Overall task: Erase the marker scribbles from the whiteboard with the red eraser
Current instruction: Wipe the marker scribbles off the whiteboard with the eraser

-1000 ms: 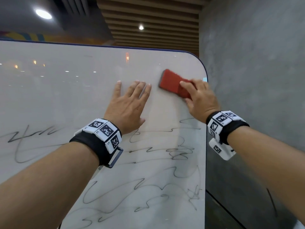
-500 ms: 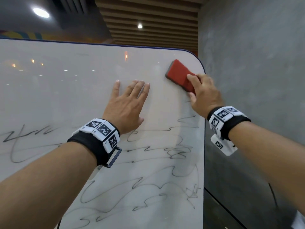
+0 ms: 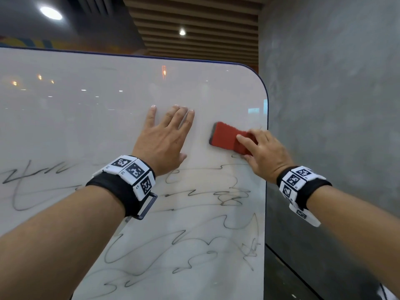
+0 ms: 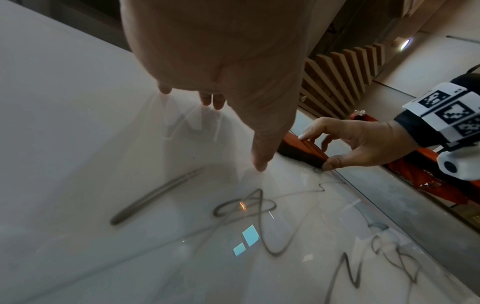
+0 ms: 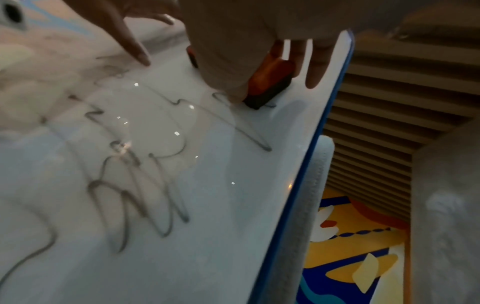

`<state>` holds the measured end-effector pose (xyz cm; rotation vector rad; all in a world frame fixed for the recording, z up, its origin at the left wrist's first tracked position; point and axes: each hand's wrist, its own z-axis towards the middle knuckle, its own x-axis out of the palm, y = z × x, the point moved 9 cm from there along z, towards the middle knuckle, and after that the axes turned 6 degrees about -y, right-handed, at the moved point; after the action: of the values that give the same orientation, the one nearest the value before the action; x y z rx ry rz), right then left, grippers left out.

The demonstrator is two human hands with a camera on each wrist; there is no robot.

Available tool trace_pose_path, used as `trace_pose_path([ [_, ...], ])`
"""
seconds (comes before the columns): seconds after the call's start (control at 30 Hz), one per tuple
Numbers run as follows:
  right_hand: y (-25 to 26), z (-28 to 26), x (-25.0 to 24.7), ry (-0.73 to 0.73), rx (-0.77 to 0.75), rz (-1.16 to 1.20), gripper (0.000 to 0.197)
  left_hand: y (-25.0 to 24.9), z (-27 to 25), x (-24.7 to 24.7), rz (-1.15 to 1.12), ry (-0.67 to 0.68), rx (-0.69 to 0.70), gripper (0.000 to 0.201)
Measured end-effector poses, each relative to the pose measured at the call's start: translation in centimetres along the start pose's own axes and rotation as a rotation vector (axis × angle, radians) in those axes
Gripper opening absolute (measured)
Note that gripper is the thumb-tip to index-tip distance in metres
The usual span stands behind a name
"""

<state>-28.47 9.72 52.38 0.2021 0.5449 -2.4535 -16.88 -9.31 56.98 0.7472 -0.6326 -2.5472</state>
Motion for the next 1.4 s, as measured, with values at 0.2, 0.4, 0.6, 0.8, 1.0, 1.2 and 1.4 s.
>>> trace_pose_path([
  [0.2,-5.1,3.3,-1.5,-0.034,0.317,0.041,0.062,0.0,0.0,0.1,0.0,-0.002,0.002,0.1],
  [0.4,-1.2,0.4,0.1,0.025,0.071,0.032,0.067,0.0,-0.2,0.3,0.0,-0.004,0.002,0.098],
  [0.6,-3.7,0.5,-0.2,-0.027,0.347,0.072,0.064,-0.2,-0.2,0.2,0.002,-0.033,0.006,0.097],
  [0.8,2.2,-1.3,0.9,0.041,-0.003,0.029,0.066,-0.3,-0.3,0.2,-0.001,-0.02,0.008,0.097],
  [1.0,-0.4,-1.6,0.3,-0.051,0.377,0.076,0.062,-0.3,-0.5,0.2,0.022,0.007,0.014,0.095],
  [1.2,5.0,-2.5,1.1,0.041,0.013,0.05,0.064,0.0,-1.2,0.1,0.048,0.035,0.03,0.086],
  [1.4,3.8,-2.9,0.9,-0.011,0.223,0.065,0.065,0.5,-2.1,0.2,0.035,0.064,0.032,0.083],
])
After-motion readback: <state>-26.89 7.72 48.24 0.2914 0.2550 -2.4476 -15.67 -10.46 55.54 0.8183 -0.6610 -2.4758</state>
